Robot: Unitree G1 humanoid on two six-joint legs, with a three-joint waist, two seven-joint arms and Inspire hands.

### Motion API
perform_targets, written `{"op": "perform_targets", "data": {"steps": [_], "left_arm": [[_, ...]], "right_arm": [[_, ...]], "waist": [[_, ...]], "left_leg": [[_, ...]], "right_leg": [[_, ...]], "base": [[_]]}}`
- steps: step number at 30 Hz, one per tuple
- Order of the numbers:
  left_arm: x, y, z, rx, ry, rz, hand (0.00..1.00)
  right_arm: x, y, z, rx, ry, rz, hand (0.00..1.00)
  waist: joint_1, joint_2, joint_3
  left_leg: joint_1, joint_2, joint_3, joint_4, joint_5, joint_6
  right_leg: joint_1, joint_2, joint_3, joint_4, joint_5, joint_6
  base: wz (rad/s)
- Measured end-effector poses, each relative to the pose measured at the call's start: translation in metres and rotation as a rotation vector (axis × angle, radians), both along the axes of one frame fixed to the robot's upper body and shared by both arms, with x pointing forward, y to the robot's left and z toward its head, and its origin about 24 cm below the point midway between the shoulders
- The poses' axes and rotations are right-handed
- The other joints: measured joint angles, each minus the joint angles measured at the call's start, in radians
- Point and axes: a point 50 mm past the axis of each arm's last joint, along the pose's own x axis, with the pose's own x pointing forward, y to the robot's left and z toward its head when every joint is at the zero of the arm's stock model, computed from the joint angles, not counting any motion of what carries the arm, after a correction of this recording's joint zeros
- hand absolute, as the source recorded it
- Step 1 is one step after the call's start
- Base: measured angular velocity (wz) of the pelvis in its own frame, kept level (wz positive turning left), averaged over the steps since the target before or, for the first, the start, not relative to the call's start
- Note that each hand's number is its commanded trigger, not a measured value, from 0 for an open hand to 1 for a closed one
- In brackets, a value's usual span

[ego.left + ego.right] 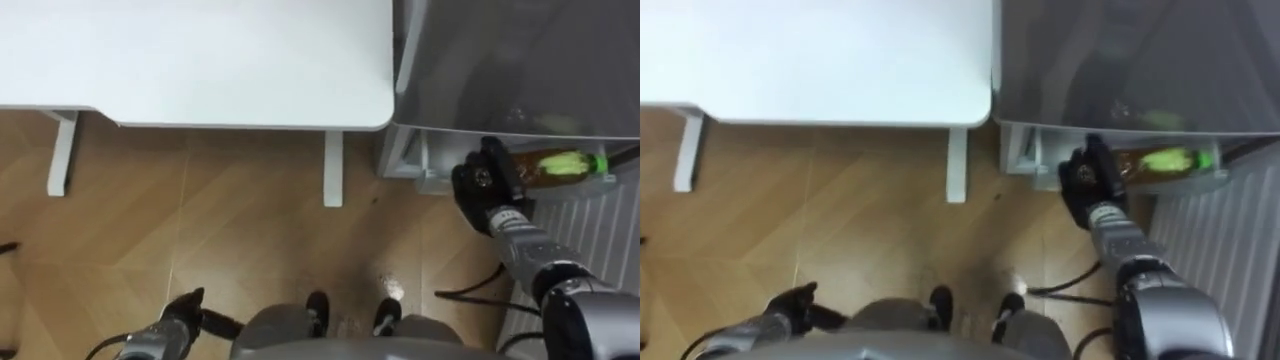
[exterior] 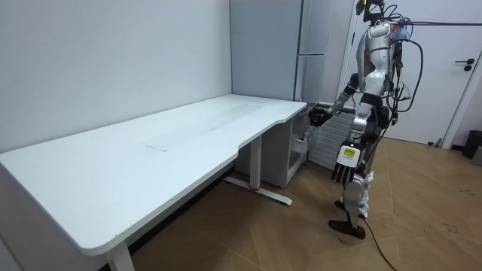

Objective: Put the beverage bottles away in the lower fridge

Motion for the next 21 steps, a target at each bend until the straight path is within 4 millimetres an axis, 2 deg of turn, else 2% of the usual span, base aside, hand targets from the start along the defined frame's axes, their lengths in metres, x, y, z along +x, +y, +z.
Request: {"op": "perform_targets", "data": {"steps": [2,7,11,12,13,14,21], "left_arm": [[0.006,0.0,0.001,-0.01,-0.006,-0.007,0.0],[0.011,0.003,0.003,-0.004,0.001,-0.025,0.0],[0.019,0.004,0.005,0.002,-0.002,-0.029,0.0],[0.02,0.004,0.005,0.002,-0.002,-0.029,0.0],[0.021,0.004,0.005,0.003,-0.004,-0.03,0.0],[0.021,0.004,0.005,0.003,-0.003,-0.03,0.0],[0.021,0.008,0.007,0.014,0.001,-0.039,0.0]], "right_arm": [[0.0,-0.006,0.002,0.01,0.001,-0.025,1.0],[0.007,-0.007,0.005,0.023,0.022,-0.045,1.0],[0.022,-0.006,0.016,0.031,0.0,-0.047,1.0],[0.024,-0.006,0.017,0.031,-0.004,-0.047,0.9],[0.028,-0.007,0.02,0.029,-0.008,-0.048,0.62],[0.028,-0.009,0.021,0.027,0.0,-0.055,0.0],[0.031,-0.021,0.028,0.011,0.013,-0.076,0.0]], "waist": [[0.012,0.0,0.0],[0.015,-0.002,0.0014],[0.018,-0.006,0.0038],[0.018,-0.007,0.0037],[0.019,-0.007,0.0042],[0.021,-0.007,0.0044],[0.033,-0.012,0.0076]], "left_leg": [[-0.009,-0.001,-0.001,-0.003,0.001,0.001],[-0.018,-0.001,-0.005,-0.01,0.002,0.001],[-0.06,-0.002,-0.003,-0.01,0.013,0.001],[-0.065,-0.002,-0.003,-0.01,0.014,0.0],[-0.071,-0.002,-0.003,-0.01,0.015,0.0],[-0.071,-0.002,-0.003,-0.01,0.015,0.001],[-0.093,-0.007,-0.001,-0.009,0.021,0.004]], "right_leg": [[-0.012,-0.003,-0.003,0.006,0.0,0.001],[-0.022,-0.003,-0.016,0.004,0.0,0.001],[-0.071,-0.008,-0.017,0.015,0.001,0.0],[-0.077,-0.01,-0.017,0.017,0.001,-0.001],[-0.086,-0.014,-0.018,0.025,0.001,-0.001],[-0.086,-0.014,-0.019,0.025,0.001,-0.001],[-0.109,-0.022,-0.026,0.034,0.001,-0.001]], "base": [[0.0],[0.01],[0.0],[0.0],[0.0],[0.0],[0.0]]}}
